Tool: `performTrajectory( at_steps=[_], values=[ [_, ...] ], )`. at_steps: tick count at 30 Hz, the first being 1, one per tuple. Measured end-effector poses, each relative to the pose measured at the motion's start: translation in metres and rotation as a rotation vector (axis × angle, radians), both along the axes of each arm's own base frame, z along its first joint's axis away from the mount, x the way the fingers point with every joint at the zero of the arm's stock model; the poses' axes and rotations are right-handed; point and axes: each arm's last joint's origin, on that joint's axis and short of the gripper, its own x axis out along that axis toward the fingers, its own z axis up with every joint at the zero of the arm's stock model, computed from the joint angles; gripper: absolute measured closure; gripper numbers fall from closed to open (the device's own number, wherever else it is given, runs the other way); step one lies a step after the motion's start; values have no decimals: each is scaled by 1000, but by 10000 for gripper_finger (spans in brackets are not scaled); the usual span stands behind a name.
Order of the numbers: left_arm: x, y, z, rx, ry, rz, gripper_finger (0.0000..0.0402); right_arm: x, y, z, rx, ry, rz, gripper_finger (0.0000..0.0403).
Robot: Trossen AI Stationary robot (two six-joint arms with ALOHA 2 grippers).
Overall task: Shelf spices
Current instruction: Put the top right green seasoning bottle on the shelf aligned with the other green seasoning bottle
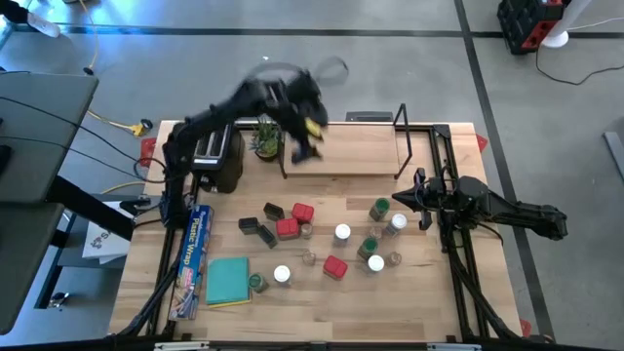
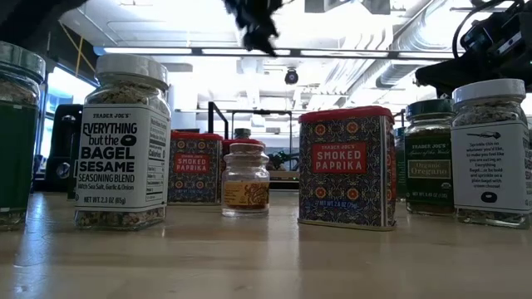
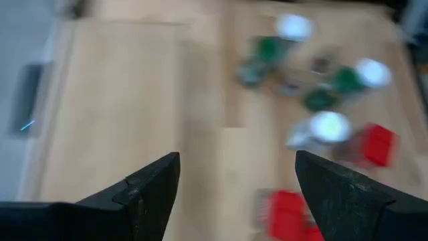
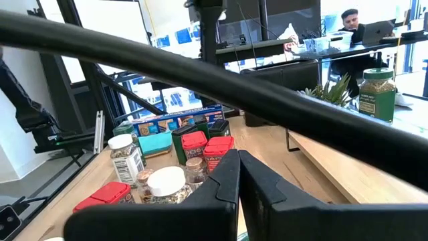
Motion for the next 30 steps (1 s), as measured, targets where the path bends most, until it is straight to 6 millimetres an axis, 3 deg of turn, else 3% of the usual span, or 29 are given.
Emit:
performTrajectory(
  at_steps=[3, 6, 8, 11, 14, 20, 23, 27, 30],
  values=[
    [16, -62, -9, 61, -33, -90, 110, 0, 0, 0, 0, 0, 0, 403],
    [16, -126, -19, 88, -154, -164, 111, 0, 0, 0, 0, 0, 0, 403],
    [7, -165, -32, 76, -256, -188, 111, 0, 0, 0, 0, 0, 0, 403],
    [-18, -202, -64, 38, -391, -130, 111, 0, 0, 0, 0, 0, 0, 403],
    [-51, -216, -91, -36, -516, -8, 111, 0, 0, 0, 0, 0, 0, 403],
    [-113, -221, -128, -129, -651, 145, 111, 0, -1, 2, -4, -24, -43, 403],
    [-134, -218, -129, -96, -700, 204, 111, -1, -2, 13, 171, -154, -52, 403],
    [-155, -214, -126, -13, -745, 243, 111, -10, -3, 40, 459, -485, -44, 403],
    [-166, -210, -118, 45, -767, 268, 111, -20, -6, 54, 538, -709, -125, 403]
  ],
)
